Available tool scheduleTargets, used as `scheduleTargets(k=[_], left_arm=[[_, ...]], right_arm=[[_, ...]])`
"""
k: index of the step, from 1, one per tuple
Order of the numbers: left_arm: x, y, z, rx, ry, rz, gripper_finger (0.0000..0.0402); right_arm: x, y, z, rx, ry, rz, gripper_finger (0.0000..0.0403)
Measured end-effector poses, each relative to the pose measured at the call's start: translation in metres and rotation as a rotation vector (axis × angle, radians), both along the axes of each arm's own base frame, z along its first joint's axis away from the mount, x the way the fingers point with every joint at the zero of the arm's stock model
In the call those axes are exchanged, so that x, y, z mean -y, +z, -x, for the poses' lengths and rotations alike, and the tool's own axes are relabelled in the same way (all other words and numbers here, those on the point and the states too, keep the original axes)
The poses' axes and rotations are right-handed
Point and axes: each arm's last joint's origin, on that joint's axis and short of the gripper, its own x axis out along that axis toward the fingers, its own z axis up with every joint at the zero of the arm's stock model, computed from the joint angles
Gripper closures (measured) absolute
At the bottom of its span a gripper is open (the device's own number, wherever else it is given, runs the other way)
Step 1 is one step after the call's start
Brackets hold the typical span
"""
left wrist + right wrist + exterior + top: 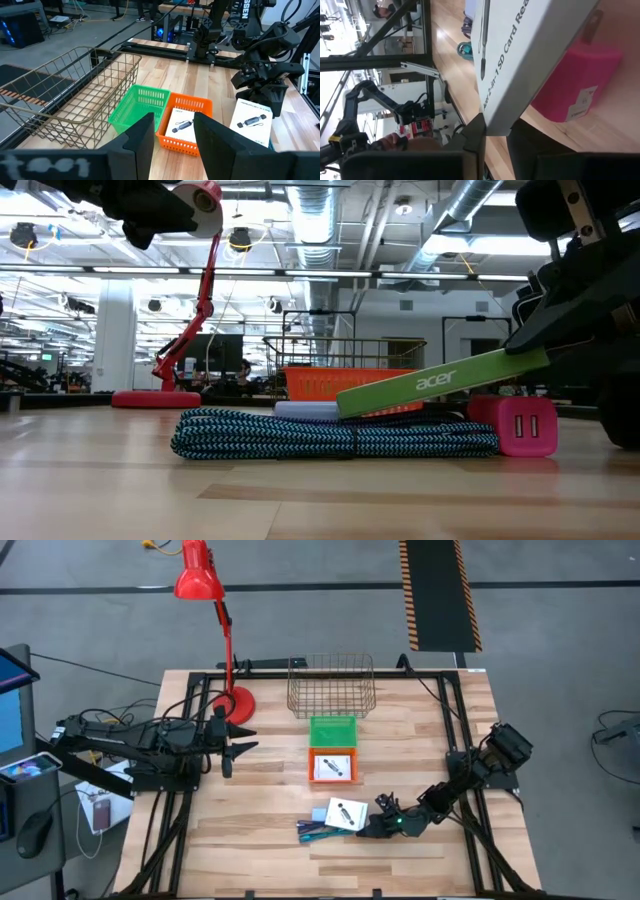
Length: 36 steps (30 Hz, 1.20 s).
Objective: Pick and place items into bin
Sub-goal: Put the white card reader box into the orange basket
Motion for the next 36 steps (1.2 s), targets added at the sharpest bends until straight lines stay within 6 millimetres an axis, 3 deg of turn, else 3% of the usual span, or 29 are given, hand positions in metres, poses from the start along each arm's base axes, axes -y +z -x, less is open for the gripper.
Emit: scheduleTargets(k=[23,36], left_arm=[[0.000,0.000,0.000,0.001,0.002,0.003,0.0274],[0.000,0.000,0.000,0.008,0.005,0.014,0.0274]], right_arm=[[-0.002,0.006,0.008,0.005,0.018,0.120,0.0356],[0.007,0.032,0.017,-0.023,0.074,0.230,0.0361]])
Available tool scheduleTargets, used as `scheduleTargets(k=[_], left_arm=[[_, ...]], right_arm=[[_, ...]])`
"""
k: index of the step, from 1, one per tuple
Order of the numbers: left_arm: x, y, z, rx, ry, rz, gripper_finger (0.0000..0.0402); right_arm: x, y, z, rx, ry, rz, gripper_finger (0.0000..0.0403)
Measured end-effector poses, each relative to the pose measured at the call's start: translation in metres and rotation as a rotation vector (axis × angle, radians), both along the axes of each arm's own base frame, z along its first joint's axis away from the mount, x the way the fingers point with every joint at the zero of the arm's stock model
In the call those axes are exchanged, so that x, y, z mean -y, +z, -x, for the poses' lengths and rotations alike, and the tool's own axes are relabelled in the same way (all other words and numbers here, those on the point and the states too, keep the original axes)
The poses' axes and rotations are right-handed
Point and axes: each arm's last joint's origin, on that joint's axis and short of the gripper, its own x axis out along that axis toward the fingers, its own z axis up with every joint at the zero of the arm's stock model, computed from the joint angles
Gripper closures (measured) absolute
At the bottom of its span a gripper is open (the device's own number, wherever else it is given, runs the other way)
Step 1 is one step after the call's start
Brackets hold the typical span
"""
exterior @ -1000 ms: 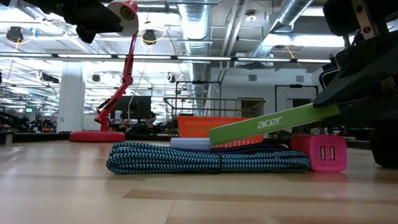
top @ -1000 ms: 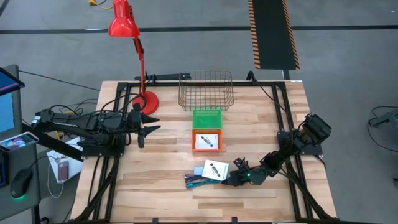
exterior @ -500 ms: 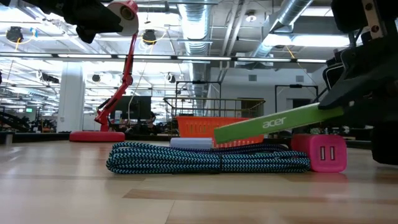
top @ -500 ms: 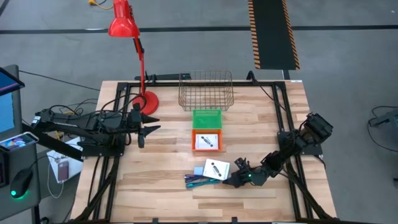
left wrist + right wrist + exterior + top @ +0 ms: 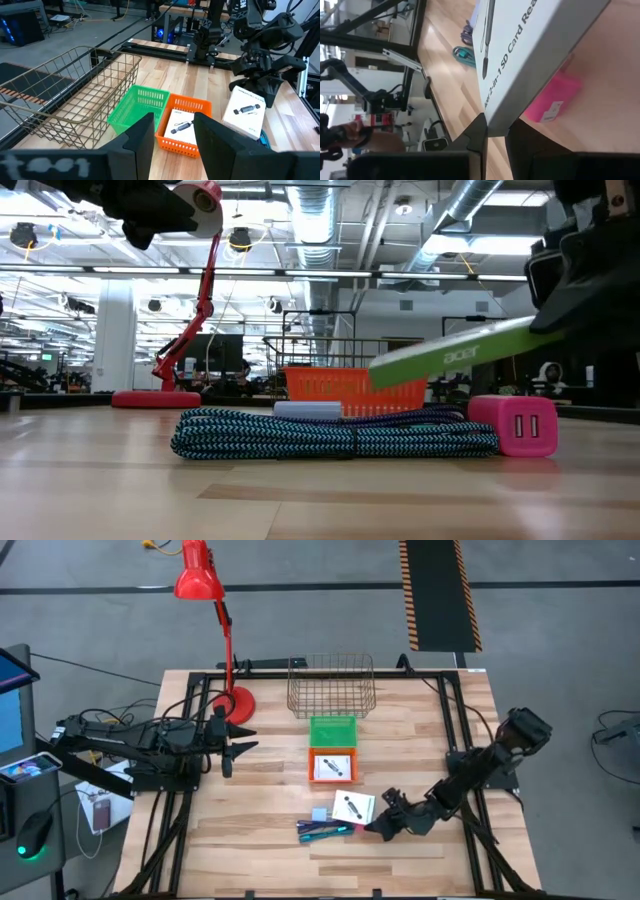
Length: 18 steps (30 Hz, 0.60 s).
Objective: Pick and place items into bin
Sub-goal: Put the white card reader box into the orange basket
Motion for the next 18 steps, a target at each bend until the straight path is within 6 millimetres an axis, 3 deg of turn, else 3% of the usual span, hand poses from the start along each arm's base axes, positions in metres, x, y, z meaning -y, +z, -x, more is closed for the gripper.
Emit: scheduleTargets(k=[9,18], left_arm=[[0.000,0.000,0.000,0.000,0.000,0.001,0.0274],[0.000,0.000,0.000,0.000,0.001,0.001,0.0274]], right_arm=[[0.017,0.018,-0.009,0.048,0.072,0.025,0.0361],[0.051,0.031,-0.026,0.079,0.130,0.023,0.0361]])
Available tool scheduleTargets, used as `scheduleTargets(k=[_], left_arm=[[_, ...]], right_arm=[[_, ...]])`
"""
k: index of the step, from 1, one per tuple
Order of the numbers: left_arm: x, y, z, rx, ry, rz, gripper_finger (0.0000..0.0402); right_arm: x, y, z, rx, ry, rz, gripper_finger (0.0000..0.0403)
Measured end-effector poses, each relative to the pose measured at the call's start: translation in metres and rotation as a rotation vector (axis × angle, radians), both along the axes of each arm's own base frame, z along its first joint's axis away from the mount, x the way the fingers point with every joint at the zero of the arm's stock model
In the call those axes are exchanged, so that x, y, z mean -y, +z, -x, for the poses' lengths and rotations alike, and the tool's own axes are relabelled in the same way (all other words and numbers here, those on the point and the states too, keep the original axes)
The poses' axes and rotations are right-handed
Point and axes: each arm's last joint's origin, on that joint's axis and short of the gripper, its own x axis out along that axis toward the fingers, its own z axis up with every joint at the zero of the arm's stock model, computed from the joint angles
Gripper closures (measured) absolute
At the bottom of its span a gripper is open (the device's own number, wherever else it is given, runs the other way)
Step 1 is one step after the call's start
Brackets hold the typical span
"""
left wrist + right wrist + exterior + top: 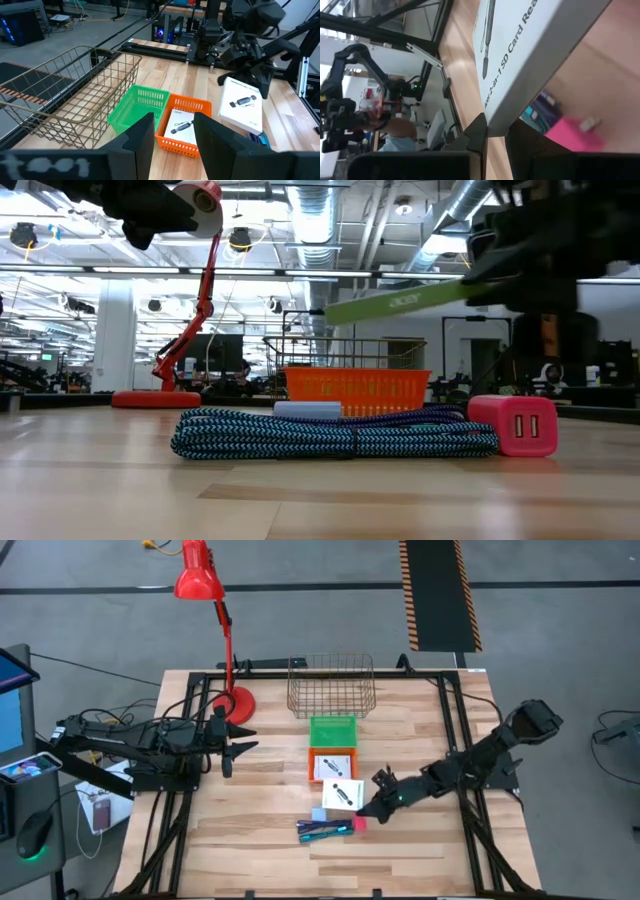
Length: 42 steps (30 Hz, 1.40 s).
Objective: Pick and place items into bin
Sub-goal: Put the white card reader box into the orange basket
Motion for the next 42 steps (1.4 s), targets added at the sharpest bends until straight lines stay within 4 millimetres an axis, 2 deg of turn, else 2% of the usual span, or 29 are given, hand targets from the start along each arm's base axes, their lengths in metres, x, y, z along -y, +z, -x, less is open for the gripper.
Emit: scheduleTargets(k=[11,19,26,42], left_arm=[[0.000,0.000,0.000,0.000,0.000,0.000,0.0274],[0.000,0.000,0.000,-0.001,0.000,-0.001,0.0274],[0.000,0.000,0.000,-0.001,-0.001,-0.001,0.0274],[0.000,0.000,0.000,-0.001,0.000,-0.001,0.0274]], right_arm=[[0.052,0.009,-0.012,0.006,0.059,-0.026,0.0361],[0.082,0.010,-0.016,0.015,0.089,-0.057,0.0361],[0.095,0.010,-0.016,0.010,0.106,-0.086,0.0361],[0.110,0.005,-0.017,-0.018,0.069,-0.095,0.0360]])
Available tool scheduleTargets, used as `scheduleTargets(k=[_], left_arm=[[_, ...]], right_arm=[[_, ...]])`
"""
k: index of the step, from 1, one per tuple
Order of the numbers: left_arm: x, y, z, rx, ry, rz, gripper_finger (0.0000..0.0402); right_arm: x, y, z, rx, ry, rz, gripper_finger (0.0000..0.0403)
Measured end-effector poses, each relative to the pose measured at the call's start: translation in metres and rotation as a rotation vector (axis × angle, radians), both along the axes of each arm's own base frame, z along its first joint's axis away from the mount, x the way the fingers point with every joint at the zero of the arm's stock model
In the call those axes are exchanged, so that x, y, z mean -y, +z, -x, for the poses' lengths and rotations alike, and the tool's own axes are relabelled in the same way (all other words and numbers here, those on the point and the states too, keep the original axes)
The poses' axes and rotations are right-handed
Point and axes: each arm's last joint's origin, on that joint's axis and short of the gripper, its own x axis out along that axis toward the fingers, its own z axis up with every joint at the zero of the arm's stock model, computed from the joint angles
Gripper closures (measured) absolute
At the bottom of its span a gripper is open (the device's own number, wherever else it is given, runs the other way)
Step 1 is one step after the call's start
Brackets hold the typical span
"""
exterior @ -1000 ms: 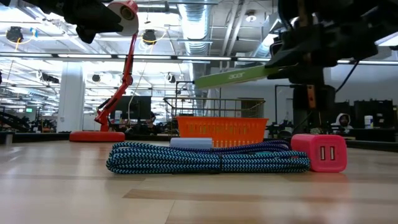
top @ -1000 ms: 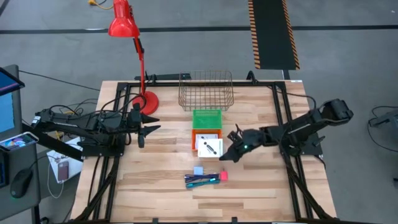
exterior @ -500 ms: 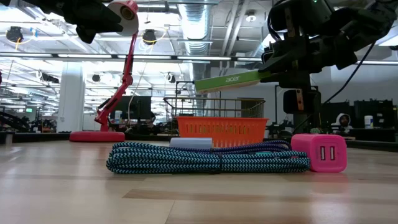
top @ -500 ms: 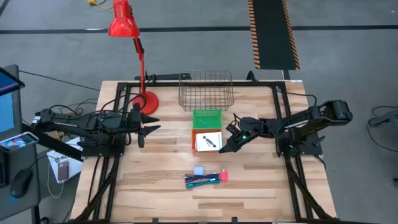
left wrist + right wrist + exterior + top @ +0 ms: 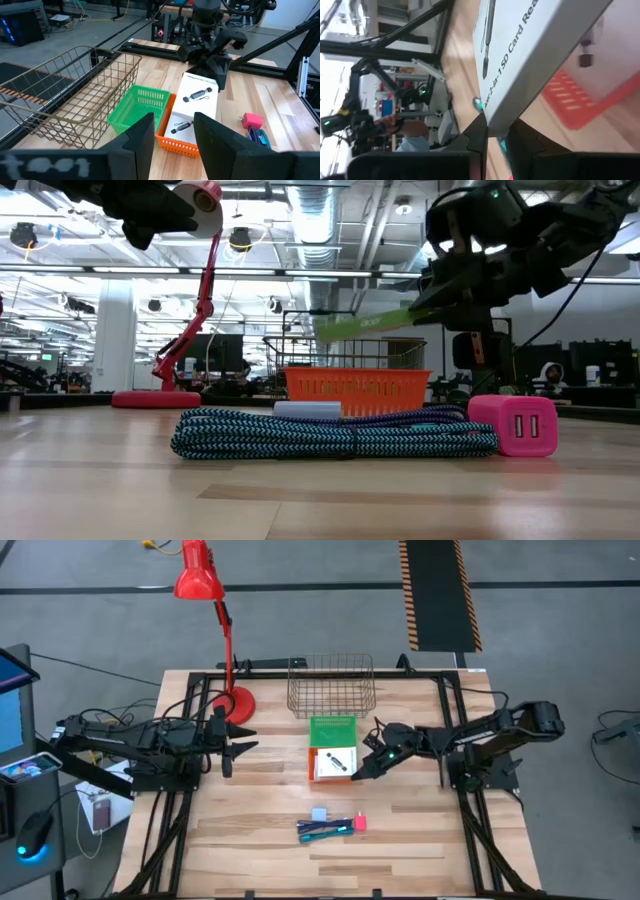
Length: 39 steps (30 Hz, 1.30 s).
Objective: Pick and place items into bin
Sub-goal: Put the white card reader box into the orange basket
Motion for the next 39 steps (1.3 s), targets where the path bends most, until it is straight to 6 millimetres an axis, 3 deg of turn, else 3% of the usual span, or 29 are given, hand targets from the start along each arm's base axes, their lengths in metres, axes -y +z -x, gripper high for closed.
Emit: scheduleTargets(k=[26,39], left_arm=[[0.0000,-0.0001,0.0000,-0.001,0.000,0.000,0.0274],[0.0000,-0.0001,0.0000,-0.001,0.000,0.000,0.0274]], right_arm=[[0.0054,-0.0044,0.0029,-0.039,0.010,0.016,0.0360],[0.0054,-0.0045,0.0029,-0.038,0.012,0.015,0.0332]])
